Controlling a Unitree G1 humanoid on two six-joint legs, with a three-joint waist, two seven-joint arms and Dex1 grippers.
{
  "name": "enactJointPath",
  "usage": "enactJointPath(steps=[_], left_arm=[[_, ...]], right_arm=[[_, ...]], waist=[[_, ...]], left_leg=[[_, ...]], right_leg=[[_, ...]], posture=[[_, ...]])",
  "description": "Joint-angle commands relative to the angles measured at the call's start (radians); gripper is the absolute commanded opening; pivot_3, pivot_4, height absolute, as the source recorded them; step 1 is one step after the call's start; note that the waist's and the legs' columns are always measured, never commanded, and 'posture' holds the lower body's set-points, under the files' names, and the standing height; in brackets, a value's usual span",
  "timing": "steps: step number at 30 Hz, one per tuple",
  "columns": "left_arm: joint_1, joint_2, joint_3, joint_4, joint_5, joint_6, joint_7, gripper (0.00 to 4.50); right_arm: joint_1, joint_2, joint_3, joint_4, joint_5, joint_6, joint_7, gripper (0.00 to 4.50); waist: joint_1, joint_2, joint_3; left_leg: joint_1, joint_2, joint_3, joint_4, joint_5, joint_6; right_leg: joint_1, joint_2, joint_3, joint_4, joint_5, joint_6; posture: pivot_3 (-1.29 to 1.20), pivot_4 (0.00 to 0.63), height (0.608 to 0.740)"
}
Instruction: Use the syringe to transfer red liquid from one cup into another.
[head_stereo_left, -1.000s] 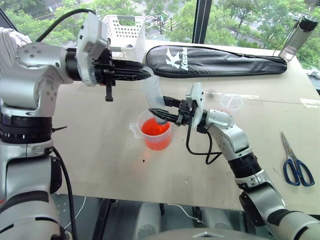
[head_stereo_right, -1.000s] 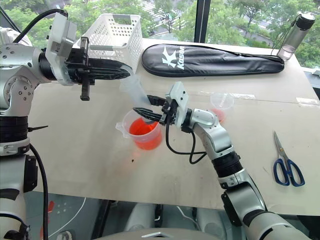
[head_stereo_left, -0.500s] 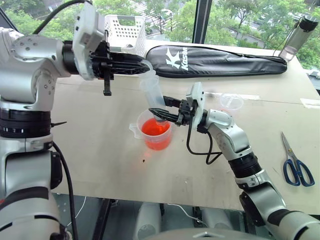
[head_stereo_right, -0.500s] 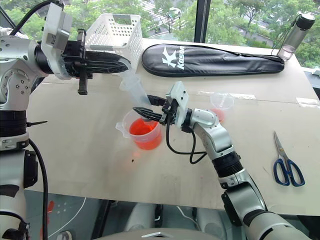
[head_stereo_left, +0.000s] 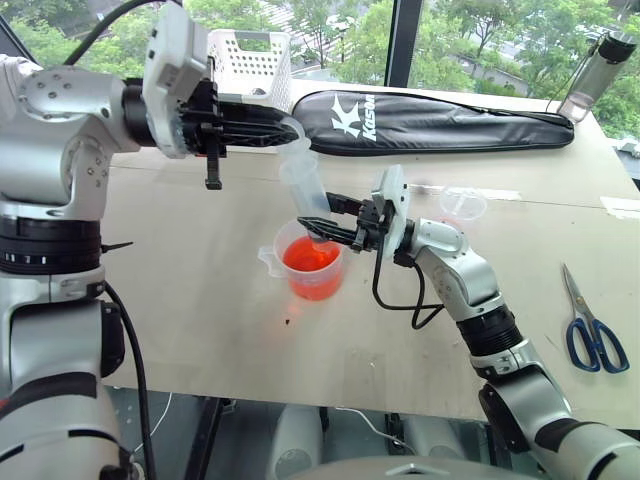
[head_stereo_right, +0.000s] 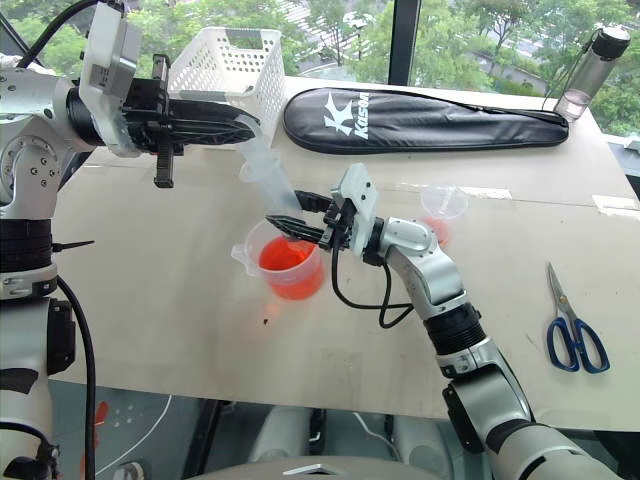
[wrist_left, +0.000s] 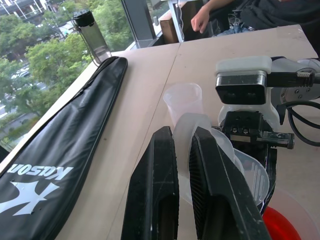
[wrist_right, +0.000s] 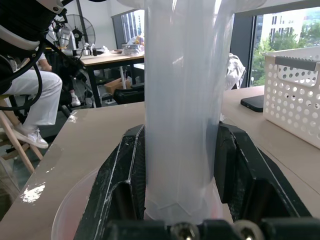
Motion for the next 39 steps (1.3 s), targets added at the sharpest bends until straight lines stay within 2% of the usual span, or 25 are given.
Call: enactJointPath(steps=[1,13,17,21,24,26,27,34,37,39], left_arm=[[-0.079,0.023,0.076,0.049,0.049,-0.034,0.088,0.0],[-0.045,0.024,0.087,0.02,0.037,-0.018,0.1,0.0],[-0.021,0.03,0.107,0.007,0.007,0.037,0.103,0.0],[0.014,0.034,0.161,-0.04,-0.058,0.131,0.122,1.68],[0.03,0.029,0.213,-0.046,-0.102,0.206,0.17,3.12],[0.042,0.038,0.251,-0.049,-0.158,0.292,0.181,4.25],[0.049,0.044,0.271,-0.05,-0.19,0.338,0.185,4.49],[0.073,0.003,0.427,-0.052,-0.397,0.576,0.334,4.5],[0.099,-0.024,0.487,-0.063,-0.464,0.621,0.4,4.5],[0.146,-0.018,0.483,-0.116,-0.474,0.615,0.385,4.5]], right_arm=[[0.006,0.014,0.093,-0.065,0.014,0.004,0.105,1.44],[0.002,0.013,0.09,-0.06,0.013,-0.008,0.103,1.44],[-0.004,0.027,0.068,-0.061,0.034,-0.002,0.088,1.44],[-0.02,0.038,0.031,-0.093,0.08,0.034,0.069,1.44],[-0.028,0.044,0.007,-0.13,0.123,0.072,0.059,1.44],[-0.033,0.051,-0.012,-0.157,0.16,0.103,0.047,1.44],[-0.036,0.056,-0.022,-0.171,0.179,0.118,0.04,1.44],[-0.06,0.091,-0.088,-0.221,0.257,0.185,-0.026,1.44],[-0.064,0.096,-0.105,-0.219,0.255,0.181,-0.059,1.44],[-0.073,0.097,-0.113,-0.209,0.234,0.171,-0.088,1.44]], waist=[[0.0,0.0,0.0],[0.0,0.0,0.0],[0.0,0.0,0.0],[-0.005,0.0,0.0],[-0.002,0.0,0.0],[-0.002,0.0,0.0],[-0.002,0.0,0.0],[-0.001,-0.001,0.0],[-0.001,-0.001,0.0],[-0.002,-0.001,0.0]], left_leg=[[0.0,0.0,0.0,0.0,0.0,0.0],[0.0,0.0,0.0,0.0,0.0,0.0],[0.0,0.0,0.0,0.0,0.0,0.0],[0.0,0.0,0.0,0.0,0.0,0.0],[0.0,0.0,-0.001,0.0,0.0,0.0],[0.0,0.0,-0.001,0.0,0.0,0.0],[0.0,0.0,-0.001,0.0,0.0,0.0],[0.0,0.0,-0.001,0.0,0.0,0.0],[0.0,0.0,-0.002,0.0,0.0,0.0],[0.0,0.0,-0.001,0.0,0.0,0.0]], right_leg=[[0.0,0.0,0.0,0.0,0.0,0.0],[0.0,0.0,0.0,0.0,0.0,0.0],[0.0,0.0,0.0,0.0,0.0,0.0],[0.0,0.0,0.0,0.0,0.0,0.0],[0.0,0.0,0.0,0.0,0.0,0.0],[0.0,0.0,0.0,0.0,0.0,0.0],[0.0,0.0,0.0,0.0,0.0,0.0],[0.0,0.0,-0.001,0.001,0.0,0.0],[0.0,0.0,-0.001,0.001,0.0,0.0],[0.0,0.0,-0.001,0.001,0.0,0.0]], posture=[[0.0,0.15,0.724],[0.0,0.15,0.724],[0.0,0.15,0.724],[0.0,0.15,0.724],[0.0,0.15,0.724],[0.0,0.15,0.724],[0.0,0.15,0.724],[0.0,0.15,0.724],[0.0,0.15,0.724],[0.0,0.15,0.724]])
